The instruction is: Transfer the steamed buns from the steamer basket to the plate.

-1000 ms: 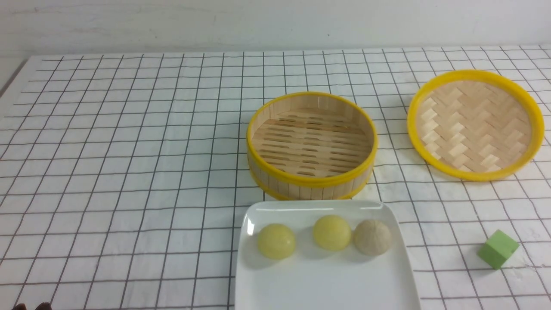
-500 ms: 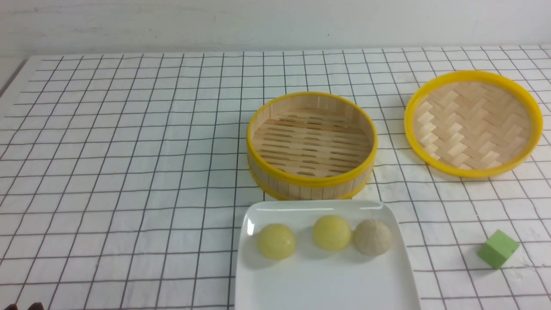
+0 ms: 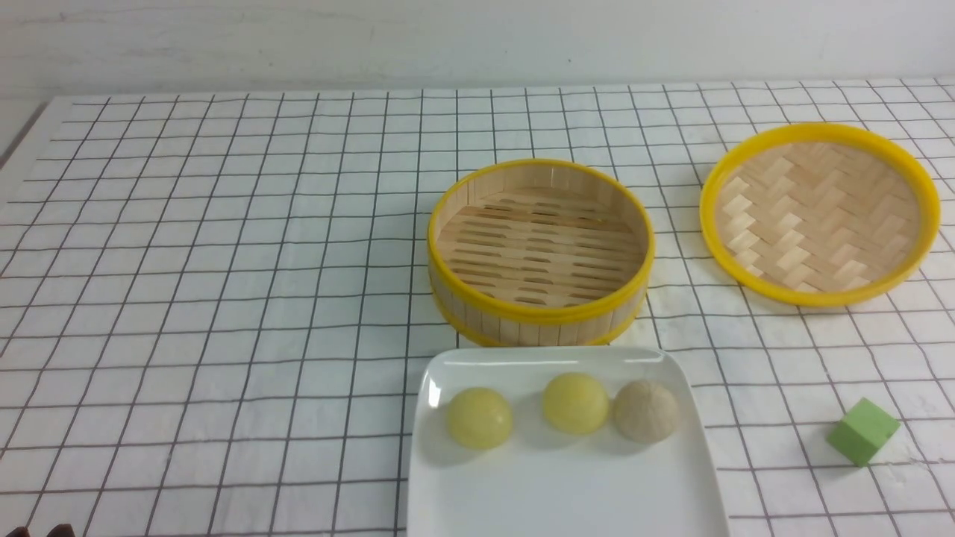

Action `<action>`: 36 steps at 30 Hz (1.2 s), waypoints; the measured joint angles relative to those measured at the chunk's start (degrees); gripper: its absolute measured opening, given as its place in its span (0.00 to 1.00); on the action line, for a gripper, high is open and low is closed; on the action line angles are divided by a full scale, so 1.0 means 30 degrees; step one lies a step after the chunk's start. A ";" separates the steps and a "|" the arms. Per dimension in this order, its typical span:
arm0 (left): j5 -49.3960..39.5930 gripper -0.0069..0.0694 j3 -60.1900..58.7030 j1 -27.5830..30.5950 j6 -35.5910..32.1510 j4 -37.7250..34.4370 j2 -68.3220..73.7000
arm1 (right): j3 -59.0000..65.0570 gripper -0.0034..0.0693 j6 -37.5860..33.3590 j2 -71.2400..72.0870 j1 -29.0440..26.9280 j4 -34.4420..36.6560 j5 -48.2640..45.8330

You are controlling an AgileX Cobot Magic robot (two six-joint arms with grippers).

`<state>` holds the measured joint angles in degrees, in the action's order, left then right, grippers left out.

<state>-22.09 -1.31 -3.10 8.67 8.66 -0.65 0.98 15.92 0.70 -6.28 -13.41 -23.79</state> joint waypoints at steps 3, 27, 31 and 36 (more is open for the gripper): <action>0.0000 0.41 0.0000 0.0364 0.0000 0.0000 0.0000 | 0.0000 0.38 0.0000 0.0000 0.0000 0.0000 0.0000; 0.0000 0.41 0.0000 0.1150 0.0000 0.0342 0.0000 | 0.0000 0.38 0.0000 0.0000 0.0000 0.0000 0.0000; 0.0000 0.41 0.0000 0.1150 0.0000 0.0342 0.0000 | 0.0000 0.38 0.0000 0.0000 0.0000 0.0000 0.0000; 0.0000 0.41 0.0000 0.1150 0.0000 0.0357 0.0000 | 0.0000 0.38 0.0000 0.0000 0.0000 0.0000 0.0000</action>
<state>-22.09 -1.31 0.35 8.67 9.74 -0.65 0.98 15.92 0.70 -6.28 -13.41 -23.79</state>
